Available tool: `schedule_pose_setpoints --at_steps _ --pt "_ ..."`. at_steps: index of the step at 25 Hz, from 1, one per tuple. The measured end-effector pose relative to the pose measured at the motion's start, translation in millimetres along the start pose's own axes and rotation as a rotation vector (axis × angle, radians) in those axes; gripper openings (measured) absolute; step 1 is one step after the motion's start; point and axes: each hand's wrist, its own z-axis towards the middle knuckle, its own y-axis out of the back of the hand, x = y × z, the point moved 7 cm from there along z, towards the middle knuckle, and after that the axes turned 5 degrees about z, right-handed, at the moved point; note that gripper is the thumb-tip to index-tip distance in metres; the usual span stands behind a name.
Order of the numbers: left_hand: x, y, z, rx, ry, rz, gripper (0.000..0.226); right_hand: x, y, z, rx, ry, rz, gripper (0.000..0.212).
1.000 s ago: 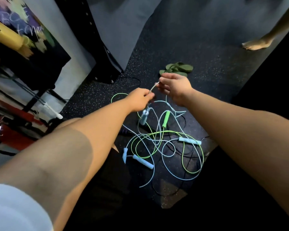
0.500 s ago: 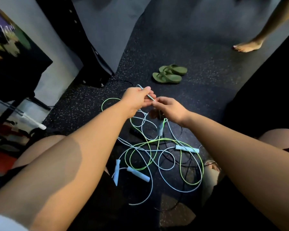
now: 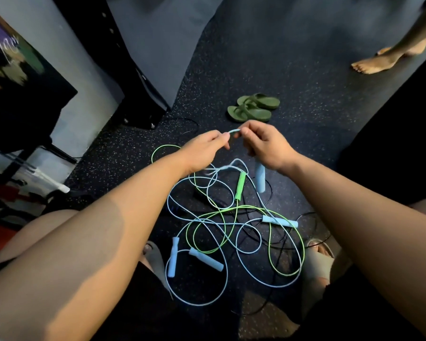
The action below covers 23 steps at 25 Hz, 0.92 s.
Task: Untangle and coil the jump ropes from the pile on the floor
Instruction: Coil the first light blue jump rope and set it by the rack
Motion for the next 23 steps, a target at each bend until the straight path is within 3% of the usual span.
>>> schedule_pose_setpoints --at_steps 3,4,6,7,8,9,11,13,17,21,23 --pt "-11.5 -2.2 -3.6 0.032 -0.037 -0.205 0.035 4.5 9.2 0.1 -0.058 0.012 -0.068 0.024" --pt "-11.4 -2.5 -2.7 0.031 -0.039 -0.152 0.031 3.3 10.0 -1.0 -0.068 0.005 -0.080 0.023" --pt "-8.8 6.8 -1.6 -0.117 -0.034 0.302 0.026 -0.1 10.3 -4.6 -0.071 -0.017 -0.087 0.022" --pt "-8.5 14.1 -5.3 -0.231 -0.008 0.479 0.036 -2.6 9.6 -6.2 -0.066 -0.033 -0.084 0.022" --pt "-6.4 18.9 -8.1 -0.300 0.038 0.492 0.047 -5.7 8.5 -7.6 -0.057 -0.051 -0.071 0.022" --pt "-0.7 19.7 -8.1 -0.290 0.107 0.369 0.052 -7.0 6.1 -9.7 -0.035 -0.066 -0.045 0.021" --pt "5.5 0.9 -5.3 -0.082 0.174 -0.109 0.046 -7.6 -5.3 -14.8 0.058 -0.076 -0.001 0.017" --pt "3.5 -16.3 -4.0 0.035 0.144 -0.323 0.036 -6.0 -20.4 -20.4 0.166 -0.058 -0.013 0.012" --pt "-7.2 -13.8 -3.7 -0.006 0.009 -0.279 0.028 -4.9 -20.8 -19.7 0.202 -0.074 -0.101 0.011" --pt "-18.0 -7.3 -12.5 0.164 -0.004 -0.386 0.029 -1.0 6.4 -13.5 -0.077 -0.026 -0.194 0.009" --pt "-25.0 -11.5 -22.8 0.306 0.020 -0.475 0.029 -1.7 7.8 -14.4 -0.098 0.033 -0.262 0.035"
